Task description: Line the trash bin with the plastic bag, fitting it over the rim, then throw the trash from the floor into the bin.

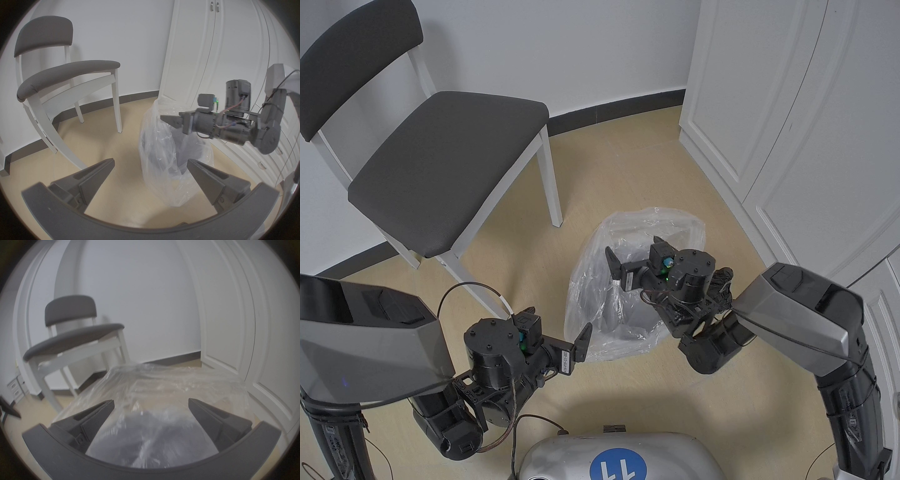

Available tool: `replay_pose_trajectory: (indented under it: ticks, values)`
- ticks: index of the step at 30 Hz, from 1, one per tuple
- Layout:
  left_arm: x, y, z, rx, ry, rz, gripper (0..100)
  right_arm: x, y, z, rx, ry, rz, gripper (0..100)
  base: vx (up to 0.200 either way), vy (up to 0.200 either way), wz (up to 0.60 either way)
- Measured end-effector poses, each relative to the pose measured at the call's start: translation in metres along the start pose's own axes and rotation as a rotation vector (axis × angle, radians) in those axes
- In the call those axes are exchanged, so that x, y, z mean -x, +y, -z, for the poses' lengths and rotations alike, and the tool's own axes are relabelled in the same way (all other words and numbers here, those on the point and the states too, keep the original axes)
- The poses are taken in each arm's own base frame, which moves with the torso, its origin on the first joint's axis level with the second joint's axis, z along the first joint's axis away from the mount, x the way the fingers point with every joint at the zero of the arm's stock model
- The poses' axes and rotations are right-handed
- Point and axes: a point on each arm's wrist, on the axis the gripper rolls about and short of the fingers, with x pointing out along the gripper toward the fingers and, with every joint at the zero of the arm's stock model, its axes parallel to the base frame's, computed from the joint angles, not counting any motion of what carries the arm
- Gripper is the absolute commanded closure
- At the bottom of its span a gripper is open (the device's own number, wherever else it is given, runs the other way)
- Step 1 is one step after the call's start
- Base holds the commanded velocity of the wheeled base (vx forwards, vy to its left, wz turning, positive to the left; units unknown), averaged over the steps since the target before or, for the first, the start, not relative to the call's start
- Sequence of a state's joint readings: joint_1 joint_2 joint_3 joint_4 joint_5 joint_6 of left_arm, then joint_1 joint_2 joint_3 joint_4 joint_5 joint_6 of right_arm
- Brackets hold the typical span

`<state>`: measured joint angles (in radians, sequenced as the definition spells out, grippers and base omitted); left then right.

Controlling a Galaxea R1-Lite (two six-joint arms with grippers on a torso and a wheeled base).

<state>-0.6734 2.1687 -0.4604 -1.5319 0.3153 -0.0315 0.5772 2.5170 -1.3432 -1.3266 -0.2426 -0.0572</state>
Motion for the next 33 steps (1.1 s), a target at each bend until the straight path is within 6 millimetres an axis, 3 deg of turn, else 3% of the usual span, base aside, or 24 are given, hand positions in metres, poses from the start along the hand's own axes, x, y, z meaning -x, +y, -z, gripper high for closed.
replay_pose_trajectory:
  ticks: [4,8,16,26,33]
  values:
    - [-0.002,-0.002,0.003,-0.004,0.007,-0.003,0,0.022,-0.009,-0.003,0.065,0.076,-0.041,0,0.0,0.0,0.0]
    - [-0.004,-0.006,0.008,-0.007,0.017,-0.008,0,0.038,-0.02,-0.02,0.127,0.093,-0.055,0,0.0,0.0,0.0]
    - [-0.021,-0.013,0.016,0.013,0.004,-0.071,0,0.051,-0.05,-0.041,0.228,0.183,0.023,0,0.0,0.0,0.0]
    - [-0.034,-0.006,0.023,0.025,0.014,-0.118,0,0.026,-0.092,-0.051,0.159,0.307,0.141,0,0.0,0.0,0.0]
    - [-0.041,0.004,0.026,0.026,0.024,-0.179,0,0.009,-0.105,-0.052,-0.074,0.455,0.188,0,0.0,0.0,0.0]
